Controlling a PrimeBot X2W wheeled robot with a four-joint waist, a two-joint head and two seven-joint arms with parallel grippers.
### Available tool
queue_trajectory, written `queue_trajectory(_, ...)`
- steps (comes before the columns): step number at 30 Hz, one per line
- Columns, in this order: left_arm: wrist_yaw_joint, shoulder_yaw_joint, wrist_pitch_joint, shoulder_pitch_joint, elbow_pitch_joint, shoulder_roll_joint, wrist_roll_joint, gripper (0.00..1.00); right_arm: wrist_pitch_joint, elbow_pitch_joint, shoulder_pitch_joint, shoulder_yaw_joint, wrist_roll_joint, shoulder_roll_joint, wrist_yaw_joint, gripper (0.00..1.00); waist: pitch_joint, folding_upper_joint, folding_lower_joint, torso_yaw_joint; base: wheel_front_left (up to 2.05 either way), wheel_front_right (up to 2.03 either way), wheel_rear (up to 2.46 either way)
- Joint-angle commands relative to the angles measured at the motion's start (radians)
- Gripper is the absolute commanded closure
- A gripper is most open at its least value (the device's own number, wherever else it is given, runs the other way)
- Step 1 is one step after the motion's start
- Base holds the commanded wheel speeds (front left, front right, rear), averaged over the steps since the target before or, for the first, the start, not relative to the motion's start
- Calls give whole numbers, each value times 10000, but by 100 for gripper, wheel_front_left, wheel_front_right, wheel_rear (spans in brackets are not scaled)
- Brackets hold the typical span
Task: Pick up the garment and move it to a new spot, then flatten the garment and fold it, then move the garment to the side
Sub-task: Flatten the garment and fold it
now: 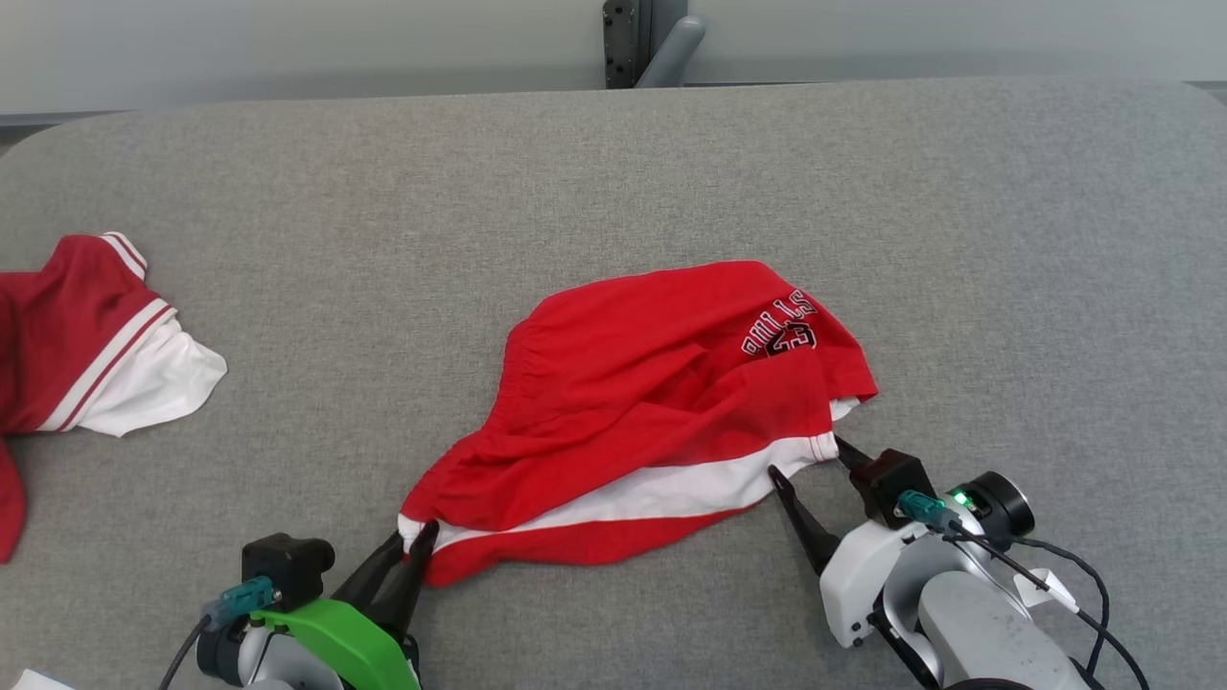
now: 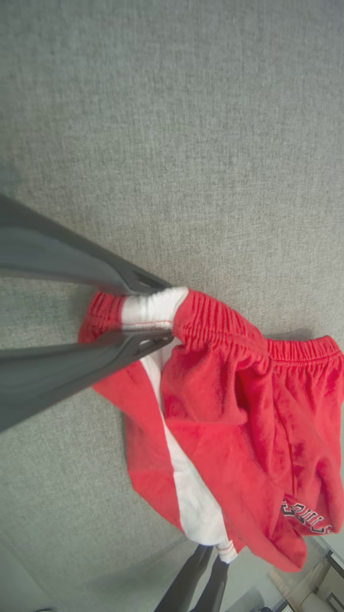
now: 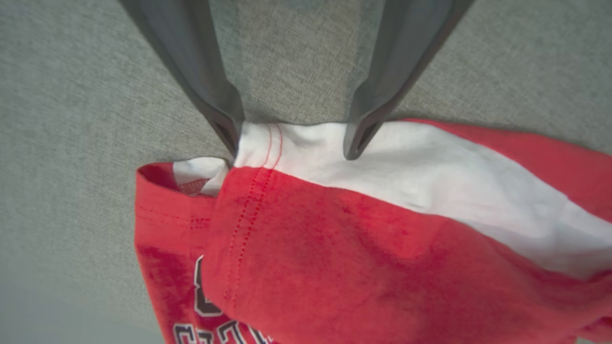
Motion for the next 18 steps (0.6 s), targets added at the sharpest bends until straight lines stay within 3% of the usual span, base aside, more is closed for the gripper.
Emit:
queue_trajectory(1,6,-80,-49,-134,24,52,-65,78,-67,-40,173,30,25,-25,-7,0,9,0,-1,-20,0,0,0)
queue_trajectory(3,6,-113,-71,-149,22,61,-101,84,-68,-45,175,37,34,-23,-8,0,17,0,-1,-30,0,0,0)
queue_trajectory(4,4,-164,-74,-171,11,74,-153,96,-68,-44,166,39,45,-20,-8,0,27,0,-1,-40,0,0,0)
queue_trajectory(5,4,-211,-86,-200,6,97,-184,100,-68,-46,148,40,52,-18,-7,0,39,0,-1,-47,0,0,0)
queue_trajectory(8,4,-338,-137,-275,36,124,-288,100,-68,22,89,49,96,-2,-9,0,72,0,-1,-58,0,0,0)
queue_trajectory(9,4,-383,-167,-282,51,126,-324,100,-69,77,51,67,113,6,-7,8,77,0,-1,-63,0,0,0)
queue_trajectory(11,6,-468,-192,-312,64,142,-421,100,-67,167,-49,95,266,79,-9,81,98,0,-1,-73,0,0,0)
queue_trajectory(12,4,-526,-213,-342,56,165,-489,100,-67,223,-102,113,330,84,-7,100,111,0,-1,-81,0,0,0)
queue_trajectory(18,4,-814,-246,-441,-330,354,-989,100,-68,279,-366,200,1050,63,-9,100,88,0,-1,-96,0,0,0)
